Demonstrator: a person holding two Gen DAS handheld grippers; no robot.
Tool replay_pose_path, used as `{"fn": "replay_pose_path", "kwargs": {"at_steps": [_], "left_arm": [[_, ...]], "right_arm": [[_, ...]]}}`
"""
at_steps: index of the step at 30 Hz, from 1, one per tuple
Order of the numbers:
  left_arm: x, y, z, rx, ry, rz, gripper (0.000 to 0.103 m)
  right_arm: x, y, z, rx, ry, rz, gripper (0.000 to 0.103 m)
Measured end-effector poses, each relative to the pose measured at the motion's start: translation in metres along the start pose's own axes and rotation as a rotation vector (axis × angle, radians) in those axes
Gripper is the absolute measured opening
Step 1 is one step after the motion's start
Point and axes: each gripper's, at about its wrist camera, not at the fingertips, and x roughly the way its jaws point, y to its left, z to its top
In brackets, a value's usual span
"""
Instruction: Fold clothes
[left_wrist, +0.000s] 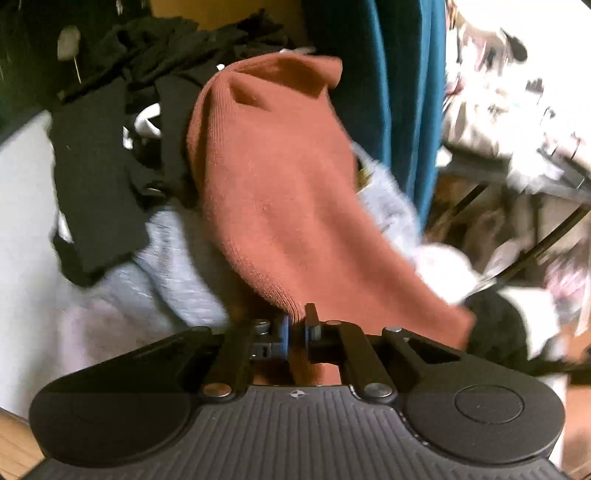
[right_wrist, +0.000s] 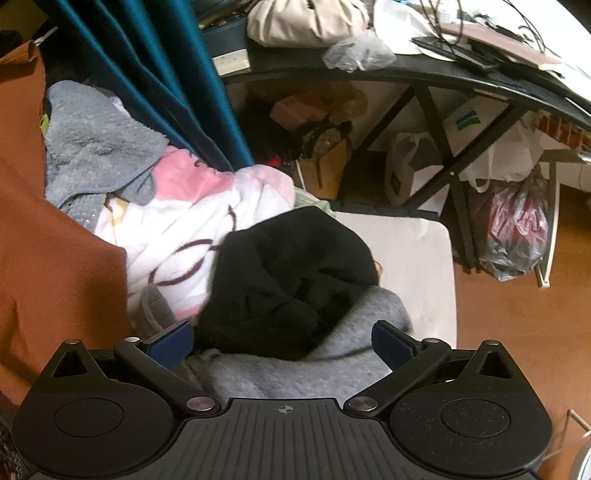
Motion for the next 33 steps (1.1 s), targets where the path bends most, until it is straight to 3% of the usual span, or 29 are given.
{"fn": "replay_pose_path", "kwargs": {"at_steps": [5,8,17,19,21,23,24,27,29,33], "left_arm": [[-0.031,-0.025,-0.009,0.09,-0.055,-0.078,0.007],[-0.045,-0.03,-0.013,0.063,-0.064,-0.137,0.007],[-0.063,-0.031,-0.024,-0.009,-0.077,-0.164,0.007],[-0.062,-0.032,-0.027,-0.008,-0.069,-0.155,0.007],[-0.062,-0.033,-0.028,-0.019,-0.066,-0.163,0.007],[-0.062,-0.035,-0.028,-0.023,-0.069,-0.177,0.007],[-0.062,-0.037,-0.028,-0.023,-0.071,-0.184,0.007],[-0.062,-0.045,-0.025,-0.013,-0.082,-0.216,0.007],[-0.059,-0.051,-0.023,0.002,-0.079,-0.217,0.007],[-0.048,-0.055,-0.023,-0.019,-0.06,-0.225,0.007]], "right_arm": [[0.013,-0.027,-0.01,0.075,0.031,-0.012,0.102],[0.027,-0.035,-0.012,0.09,0.051,0.0,0.102],[0.075,-0.005,-0.01,-0.015,0.105,0.087,0.102],[0.083,-0.001,-0.012,-0.049,0.115,0.099,0.091],[0.085,0.0,-0.014,-0.097,0.104,0.092,0.058],[0.082,-0.01,-0.012,-0.083,0.09,0.091,0.034],[0.079,-0.019,-0.01,-0.052,0.08,0.092,0.028],[0.069,-0.048,-0.007,0.041,0.035,0.027,0.02],[0.065,-0.065,-0.006,0.084,0.027,0.001,0.008],[0.06,-0.076,-0.004,0.091,0.061,0.061,0.012]]}}
